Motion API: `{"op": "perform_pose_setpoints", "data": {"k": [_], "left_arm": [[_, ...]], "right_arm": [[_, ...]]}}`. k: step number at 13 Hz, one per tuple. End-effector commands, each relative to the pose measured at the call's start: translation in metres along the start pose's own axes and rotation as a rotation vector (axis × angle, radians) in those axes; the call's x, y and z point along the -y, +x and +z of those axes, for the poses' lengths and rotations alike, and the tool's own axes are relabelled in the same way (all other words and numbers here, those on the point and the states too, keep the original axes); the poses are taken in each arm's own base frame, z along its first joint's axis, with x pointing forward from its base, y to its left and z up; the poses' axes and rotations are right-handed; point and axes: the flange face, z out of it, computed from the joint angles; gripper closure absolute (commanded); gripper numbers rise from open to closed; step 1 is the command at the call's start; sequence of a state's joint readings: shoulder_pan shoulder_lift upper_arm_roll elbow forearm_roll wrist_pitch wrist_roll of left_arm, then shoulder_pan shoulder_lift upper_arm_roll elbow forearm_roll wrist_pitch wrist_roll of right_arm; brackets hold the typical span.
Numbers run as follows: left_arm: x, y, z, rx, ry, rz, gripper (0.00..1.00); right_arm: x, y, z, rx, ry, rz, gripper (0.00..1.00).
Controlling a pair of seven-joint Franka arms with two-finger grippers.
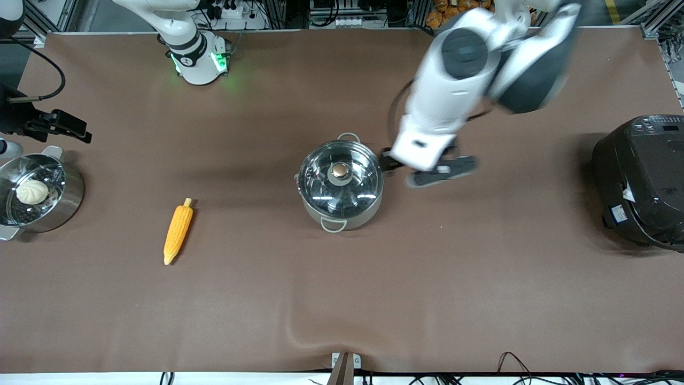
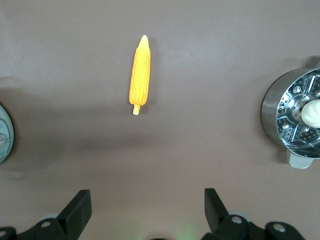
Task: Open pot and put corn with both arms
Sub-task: 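Reach the left gripper to the pot lid knob while the right gripper reaches the corn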
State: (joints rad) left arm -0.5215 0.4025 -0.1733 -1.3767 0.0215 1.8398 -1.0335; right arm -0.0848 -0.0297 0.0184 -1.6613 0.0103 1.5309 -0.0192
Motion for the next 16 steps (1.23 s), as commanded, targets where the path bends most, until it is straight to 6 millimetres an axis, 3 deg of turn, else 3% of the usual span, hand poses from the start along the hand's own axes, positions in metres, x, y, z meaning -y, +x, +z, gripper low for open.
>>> {"op": "perform_pose_setpoints", "data": {"k": [1, 4, 6, 7, 9, 13, 16], "left_arm": [[-0.046, -0.019, 0.042, -0.002, -0.032, -0.109, 0.00], [-0.070, -0.050, 0.073, -0.020, -0.017, -0.137, 0.00], [-0.080, -0.069, 0.109, -0.021, 0.033, -0.129, 0.00], [-0.086, -0.083, 0.118, -0.050, 0.055, -0.108, 0.00], [-0.091, -0.098, 0.134, -0.060, 0.082, -0.079, 0.00], [-0.089, -0.100, 0.147, -0.077, 0.114, -0.054, 0.00], [-0.087, -0.099, 0.148, -0.073, 0.126, -0.054, 0.03]], "right_arm": [[0.000, 0.003, 0.007, 0.005, 0.004, -0.013, 0.00], [0.004, 0.039, 0.052, 0.023, 0.005, -0.024, 0.00], [0.003, 0.075, 0.110, 0.055, 0.008, -0.024, 0.00], [0.006, 0.091, 0.141, 0.071, 0.010, -0.028, 0.00], [0.019, 0.113, 0.185, 0.067, 0.009, -0.046, 0.00], [0.043, 0.138, 0.266, 0.092, 0.007, -0.079, 0.00], [0.042, 0.150, 0.321, 0.100, 0.005, -0.082, 0.00]]}}
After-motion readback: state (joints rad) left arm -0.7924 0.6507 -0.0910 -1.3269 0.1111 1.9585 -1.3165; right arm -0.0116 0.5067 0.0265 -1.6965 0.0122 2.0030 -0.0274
